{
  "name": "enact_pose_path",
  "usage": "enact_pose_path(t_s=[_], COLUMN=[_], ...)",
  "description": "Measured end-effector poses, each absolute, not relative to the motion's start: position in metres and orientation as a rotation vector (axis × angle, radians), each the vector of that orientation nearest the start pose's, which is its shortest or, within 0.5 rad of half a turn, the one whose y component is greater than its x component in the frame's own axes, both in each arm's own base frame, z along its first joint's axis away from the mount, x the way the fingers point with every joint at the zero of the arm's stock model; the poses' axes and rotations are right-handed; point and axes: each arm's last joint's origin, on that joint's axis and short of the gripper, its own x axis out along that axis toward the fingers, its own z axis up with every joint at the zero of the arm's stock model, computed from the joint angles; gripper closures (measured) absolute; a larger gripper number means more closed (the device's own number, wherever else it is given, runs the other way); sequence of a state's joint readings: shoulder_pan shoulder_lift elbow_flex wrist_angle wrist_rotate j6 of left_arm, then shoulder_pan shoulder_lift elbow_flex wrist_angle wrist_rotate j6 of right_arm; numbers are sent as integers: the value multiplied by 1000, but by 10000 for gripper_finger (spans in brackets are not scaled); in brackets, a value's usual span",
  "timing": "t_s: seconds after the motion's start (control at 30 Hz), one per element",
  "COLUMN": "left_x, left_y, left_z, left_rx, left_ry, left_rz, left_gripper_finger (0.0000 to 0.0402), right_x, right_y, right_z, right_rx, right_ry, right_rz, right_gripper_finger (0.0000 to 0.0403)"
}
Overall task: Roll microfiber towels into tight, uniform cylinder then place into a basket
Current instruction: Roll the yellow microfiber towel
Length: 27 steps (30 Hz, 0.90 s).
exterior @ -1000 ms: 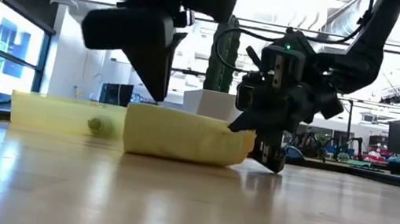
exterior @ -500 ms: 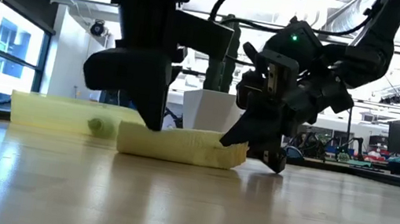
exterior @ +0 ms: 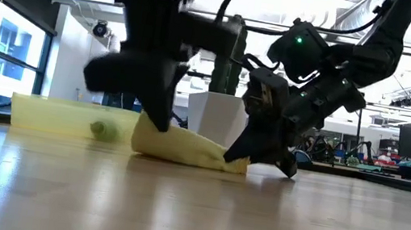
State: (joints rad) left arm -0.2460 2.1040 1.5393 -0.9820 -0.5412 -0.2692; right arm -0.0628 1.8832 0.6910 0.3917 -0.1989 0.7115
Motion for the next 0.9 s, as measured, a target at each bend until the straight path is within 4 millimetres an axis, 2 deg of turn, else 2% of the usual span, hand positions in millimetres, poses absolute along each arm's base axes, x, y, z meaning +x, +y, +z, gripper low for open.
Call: enact_pose_path(t_s=[0.2, 0.4, 0.57, 0.77, 0.9], left_x=[381, 383, 384, 379, 376], left_y=[-61, -54, -48, -73, -71], left_z=[150, 150, 149, 180, 192], left_rx=[382, 412, 347, 364, 364], left_ry=[1414, 1407, 1438, 1350, 1294], left_rz=[525, 538, 507, 461, 506], left_gripper_finger=[389, 389, 389, 389, 388], right_x=[319, 320, 320, 320, 321], right_y=[-9, -9, -9, -9, -9], right_z=[82, 82, 82, 83, 83], right_rx=[762, 751, 740, 685, 574], right_ry=[840, 847, 846, 844, 829], right_rz=[-146, -141, -144, -124, -72], right_gripper_finger=[394, 394, 394, 393, 393])
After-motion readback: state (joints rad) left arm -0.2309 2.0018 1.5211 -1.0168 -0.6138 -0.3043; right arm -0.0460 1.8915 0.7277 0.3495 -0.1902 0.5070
